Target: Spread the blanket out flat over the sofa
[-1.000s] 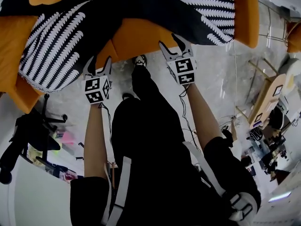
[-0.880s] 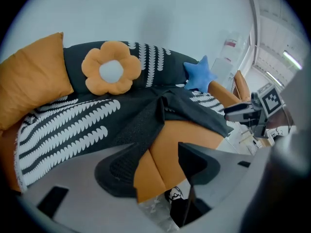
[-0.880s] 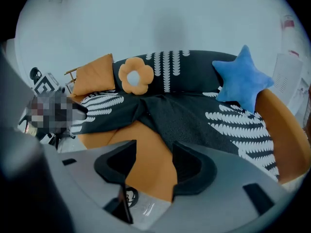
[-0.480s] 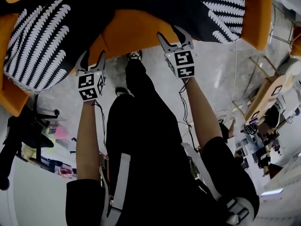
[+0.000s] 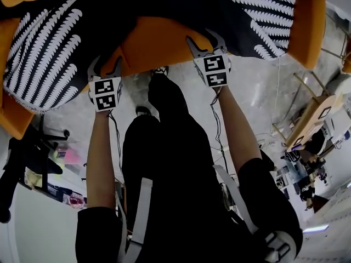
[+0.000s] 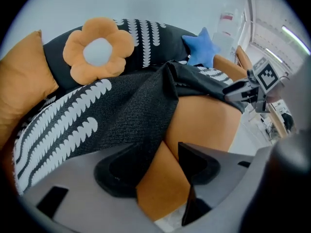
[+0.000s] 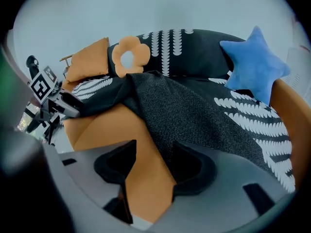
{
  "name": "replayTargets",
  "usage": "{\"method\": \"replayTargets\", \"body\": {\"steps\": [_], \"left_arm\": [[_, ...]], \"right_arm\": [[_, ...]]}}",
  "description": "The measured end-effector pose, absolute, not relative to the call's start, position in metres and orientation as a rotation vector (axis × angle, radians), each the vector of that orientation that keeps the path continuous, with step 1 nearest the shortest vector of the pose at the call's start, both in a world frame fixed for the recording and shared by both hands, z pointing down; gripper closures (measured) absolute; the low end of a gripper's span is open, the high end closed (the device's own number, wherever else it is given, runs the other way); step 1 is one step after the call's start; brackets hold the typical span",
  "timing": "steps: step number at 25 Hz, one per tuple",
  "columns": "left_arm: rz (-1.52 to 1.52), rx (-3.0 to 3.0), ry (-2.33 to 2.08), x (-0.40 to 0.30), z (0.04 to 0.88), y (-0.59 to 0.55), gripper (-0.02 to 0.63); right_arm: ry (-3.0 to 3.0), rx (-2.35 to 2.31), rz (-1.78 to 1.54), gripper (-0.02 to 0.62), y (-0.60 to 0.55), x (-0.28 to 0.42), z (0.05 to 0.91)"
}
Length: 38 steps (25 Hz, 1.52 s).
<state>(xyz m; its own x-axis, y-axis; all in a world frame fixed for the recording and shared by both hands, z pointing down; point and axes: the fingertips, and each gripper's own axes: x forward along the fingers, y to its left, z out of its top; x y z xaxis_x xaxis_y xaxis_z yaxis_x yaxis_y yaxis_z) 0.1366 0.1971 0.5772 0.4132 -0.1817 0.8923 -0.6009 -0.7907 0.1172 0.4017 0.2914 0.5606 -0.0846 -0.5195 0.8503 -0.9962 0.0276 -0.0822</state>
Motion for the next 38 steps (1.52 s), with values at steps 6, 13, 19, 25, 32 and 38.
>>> {"method": "replayTargets", "body": {"steps": [6, 13, 19, 25, 32, 38], "left_arm": [[1.341, 2.249, -0.680, 0.138, 0.585, 0.191, 0.345], [1.297, 2.254, -0.678, 0.135, 0.574, 0.194, 0.345], [1.271, 2.264, -0.683, 0.128, 0.564, 0.196, 0.345], [1.263, 2.261, -0.699, 0.129, 0.566, 0.193, 0.345], [1.301, 2.276, -0.695, 0.128, 0.573, 0.193, 0.345], [1.343, 2.282, -0.669, 0.138, 0.573, 0.203, 0.345]], "right_arm": [[-1.658, 1.555, 0.946, 0.345, 0.285, 0.407, 0.569], [-1.622, 1.547, 0.940, 0.345, 0.286, 0.408, 0.576], [-1.557, 1.525, 0.973, 0.362, 0.279, 0.414, 0.592], [-1.527, 1.573, 1.019, 0.572, 0.282, 0.425, 0.586], [-1.563, 1.546, 1.024, 0.574, 0.290, 0.418, 0.574], [-1.585, 1.514, 1.078, 0.574, 0.315, 0.416, 0.564]]}}
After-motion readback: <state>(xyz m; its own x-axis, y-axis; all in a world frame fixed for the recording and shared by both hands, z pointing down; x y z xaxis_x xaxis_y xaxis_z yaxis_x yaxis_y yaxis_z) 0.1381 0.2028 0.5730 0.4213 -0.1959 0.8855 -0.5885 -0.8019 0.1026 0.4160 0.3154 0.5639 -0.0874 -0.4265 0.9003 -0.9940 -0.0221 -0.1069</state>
